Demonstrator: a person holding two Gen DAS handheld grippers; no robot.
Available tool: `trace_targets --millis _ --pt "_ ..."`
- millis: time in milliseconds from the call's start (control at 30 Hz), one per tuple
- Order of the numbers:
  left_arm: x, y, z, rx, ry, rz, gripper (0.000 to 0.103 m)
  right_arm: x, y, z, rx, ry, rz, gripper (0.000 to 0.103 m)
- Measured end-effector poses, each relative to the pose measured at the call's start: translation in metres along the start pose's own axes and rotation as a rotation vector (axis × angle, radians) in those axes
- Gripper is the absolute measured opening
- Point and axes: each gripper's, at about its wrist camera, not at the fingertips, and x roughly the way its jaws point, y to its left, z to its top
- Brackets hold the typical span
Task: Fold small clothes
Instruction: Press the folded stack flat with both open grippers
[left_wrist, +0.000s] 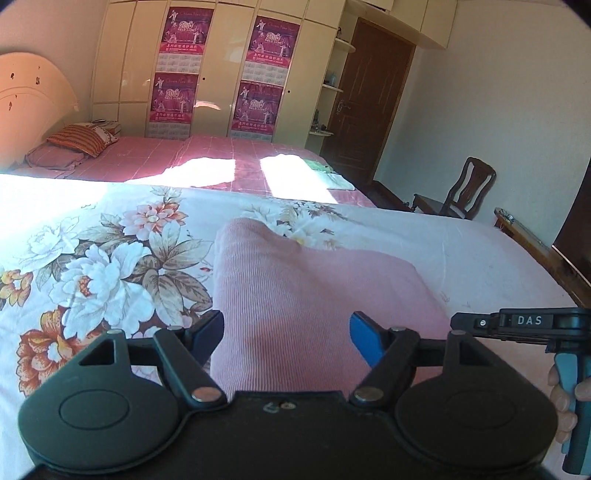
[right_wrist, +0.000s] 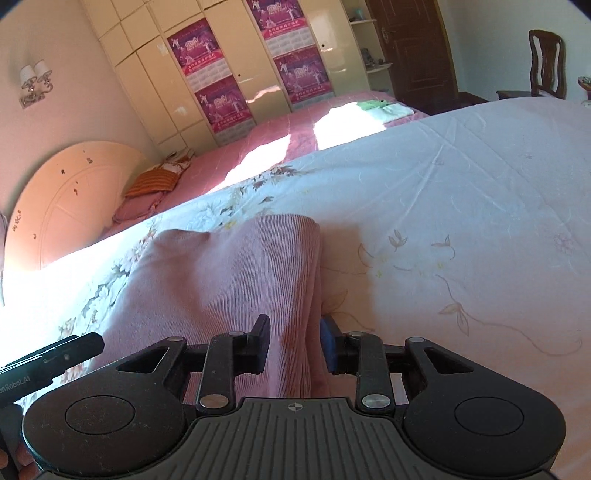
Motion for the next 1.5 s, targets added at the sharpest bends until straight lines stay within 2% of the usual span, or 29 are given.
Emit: trace_targets --millis 100,200,400,500,567,667,867,1133,1233,1367,1500 --pt "0.016 -0.004 0.013 0.013 0.011 -0.052 0.073 0.022 0.001 0.018 0.017 0.007 -0.014 0.029" --pt "0.044 -0.009 0.023 0.047 0.027 -0.056 0.073 0.049 0.003 0.033 0.035 0.031 -0.032 0.029" --pt "0.090 0.000 0.025 0.053 0.076 0.012 0.073 0.089 0.017 0.044 -0.095 0.047 -0.086 0.029" --pt "0.102 0.012 0.022 0.013 0.105 0.058 0.072 0.108 0.021 0.034 -0.235 0.031 -0.169 0.029" --pt "0.104 0.016 0.020 -0.008 0.112 0.072 0.072 0.115 0.011 0.031 -0.223 0.029 -0.178 0.029" --pt "0.099 0.013 0.021 0.009 0.108 0.086 0.073 0.112 0.007 0.035 -0.201 0.043 -0.159 0.029" --pt "0.079 0.007 0.018 0.025 0.092 0.105 0.074 0.065 0.023 0.036 -0.190 -0.016 -0.100 0.029" --pt "0.046 0.003 0.003 0.005 0.117 0.096 0.074 0.017 0.049 -0.004 -0.235 -0.014 -0.016 0.029" --pt "0.033 0.001 -0.010 0.016 0.129 0.089 0.074 0.012 0.051 -0.027 -0.273 0.019 -0.036 0.029" --pt "0.015 0.006 -0.027 -0.018 0.136 0.070 0.074 0.013 0.041 -0.056 -0.316 0.055 -0.122 0.029" --pt "-0.002 0.006 -0.036 -0.003 0.140 0.046 0.074 0.013 0.037 -0.065 -0.305 0.053 -0.172 0.029"
